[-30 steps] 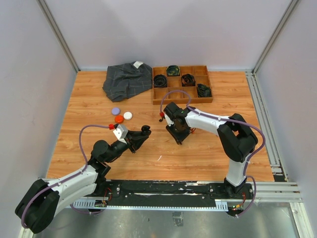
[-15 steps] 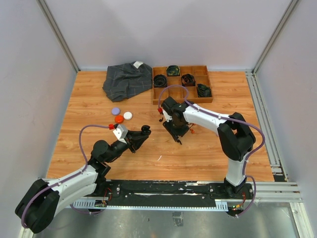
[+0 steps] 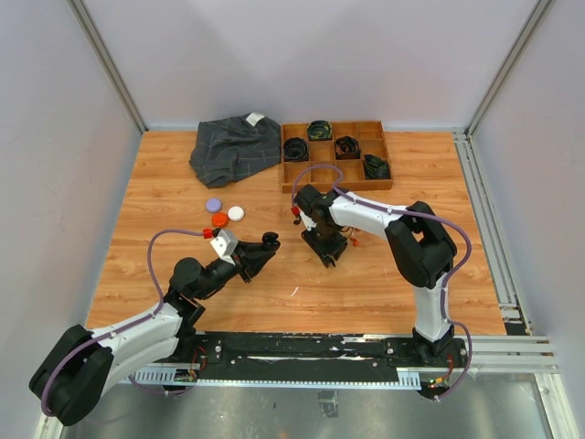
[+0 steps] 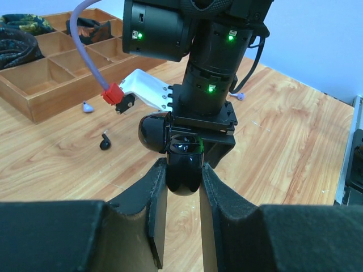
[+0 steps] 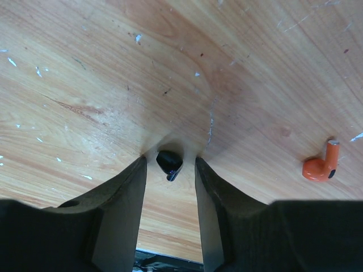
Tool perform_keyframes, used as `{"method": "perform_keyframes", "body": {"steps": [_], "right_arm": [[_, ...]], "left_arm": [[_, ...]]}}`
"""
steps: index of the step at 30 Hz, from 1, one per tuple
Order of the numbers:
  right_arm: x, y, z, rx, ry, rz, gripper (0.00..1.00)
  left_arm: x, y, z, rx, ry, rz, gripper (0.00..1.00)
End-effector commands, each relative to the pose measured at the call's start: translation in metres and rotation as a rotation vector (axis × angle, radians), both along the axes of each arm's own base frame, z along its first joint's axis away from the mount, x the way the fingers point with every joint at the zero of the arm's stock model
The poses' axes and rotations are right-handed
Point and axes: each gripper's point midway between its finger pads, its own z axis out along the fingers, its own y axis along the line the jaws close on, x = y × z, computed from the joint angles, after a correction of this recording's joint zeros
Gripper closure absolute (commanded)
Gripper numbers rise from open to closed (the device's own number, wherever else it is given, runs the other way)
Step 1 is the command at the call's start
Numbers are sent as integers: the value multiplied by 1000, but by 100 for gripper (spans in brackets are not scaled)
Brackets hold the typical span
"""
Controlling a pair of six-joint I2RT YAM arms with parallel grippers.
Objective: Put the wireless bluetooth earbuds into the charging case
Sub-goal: Pick up the earbud from the center of the board.
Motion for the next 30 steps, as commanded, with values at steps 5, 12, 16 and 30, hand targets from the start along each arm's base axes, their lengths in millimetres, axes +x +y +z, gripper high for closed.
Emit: {"method": "perform_keyframes", "body": {"steps": [5, 12, 16, 30], "right_arm": [[-5, 0, -12, -31, 29, -11, 63], [-3, 4, -11, 1, 11, -27, 65], [-1, 4, -9, 20, -1, -50, 65], [4, 5, -1, 65, -28, -95, 67]], "left_arm": [[0, 0, 11, -18, -53, -9, 100], [-2, -3, 10, -22, -45, -24, 100], [-2, -3, 11, -23, -45, -27, 100], [-4, -4, 12, -30, -55, -38, 100]]}}
